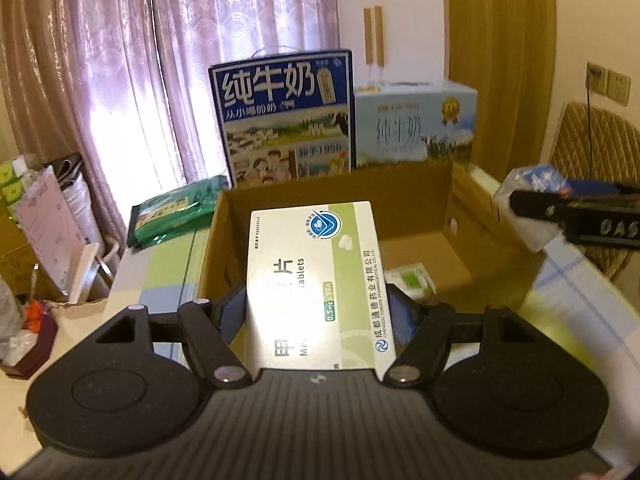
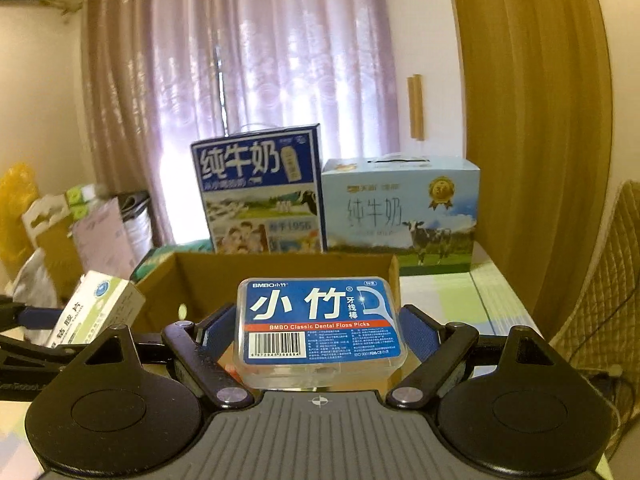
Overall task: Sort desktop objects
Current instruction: 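Lift the white tablet box with the left tool while the right tool lifts the floss case, then open the left tool over the box while the right tool releases the blue floss case inside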
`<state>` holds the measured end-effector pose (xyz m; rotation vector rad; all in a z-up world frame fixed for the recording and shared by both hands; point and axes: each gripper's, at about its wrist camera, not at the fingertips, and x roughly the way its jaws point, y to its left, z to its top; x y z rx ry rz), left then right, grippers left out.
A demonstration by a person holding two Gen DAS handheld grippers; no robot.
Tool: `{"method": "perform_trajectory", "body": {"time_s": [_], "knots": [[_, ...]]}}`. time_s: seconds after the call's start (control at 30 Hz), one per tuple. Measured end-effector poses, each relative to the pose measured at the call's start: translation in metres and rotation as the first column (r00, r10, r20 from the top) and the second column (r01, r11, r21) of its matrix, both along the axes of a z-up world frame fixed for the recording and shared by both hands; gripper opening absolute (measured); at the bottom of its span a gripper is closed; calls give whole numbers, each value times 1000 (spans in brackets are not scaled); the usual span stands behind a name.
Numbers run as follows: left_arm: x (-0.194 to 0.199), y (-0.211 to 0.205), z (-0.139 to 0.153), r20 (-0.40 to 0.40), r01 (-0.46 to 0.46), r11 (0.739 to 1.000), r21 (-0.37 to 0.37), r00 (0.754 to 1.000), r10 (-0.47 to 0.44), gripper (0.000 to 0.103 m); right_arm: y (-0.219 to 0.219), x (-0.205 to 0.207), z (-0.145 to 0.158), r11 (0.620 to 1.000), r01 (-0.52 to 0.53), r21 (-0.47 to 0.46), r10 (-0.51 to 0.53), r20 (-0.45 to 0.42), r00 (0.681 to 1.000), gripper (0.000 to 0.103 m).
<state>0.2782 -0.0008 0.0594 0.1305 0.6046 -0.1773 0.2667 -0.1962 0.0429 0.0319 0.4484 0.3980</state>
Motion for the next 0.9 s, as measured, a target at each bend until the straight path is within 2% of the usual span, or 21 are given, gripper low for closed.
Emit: {"method": "perform_trajectory", "body": {"time_s": [0.2, 0.5, 0.9], "knots": [[37, 3, 6, 17, 3, 1000, -23, 1000, -3, 67, 24, 34, -4, 1000, 6, 2, -6, -14, 1000, 84], [73, 11, -14, -4, -3, 999, -44, 1000, 3, 67, 40, 64, -33, 999, 17, -38, -20, -74, 997, 84], [90, 8, -30, -33, -8, 998, -62, 999, 6, 67, 42, 74, -48, 998, 26, -49, -31, -108, 994, 84]]}}
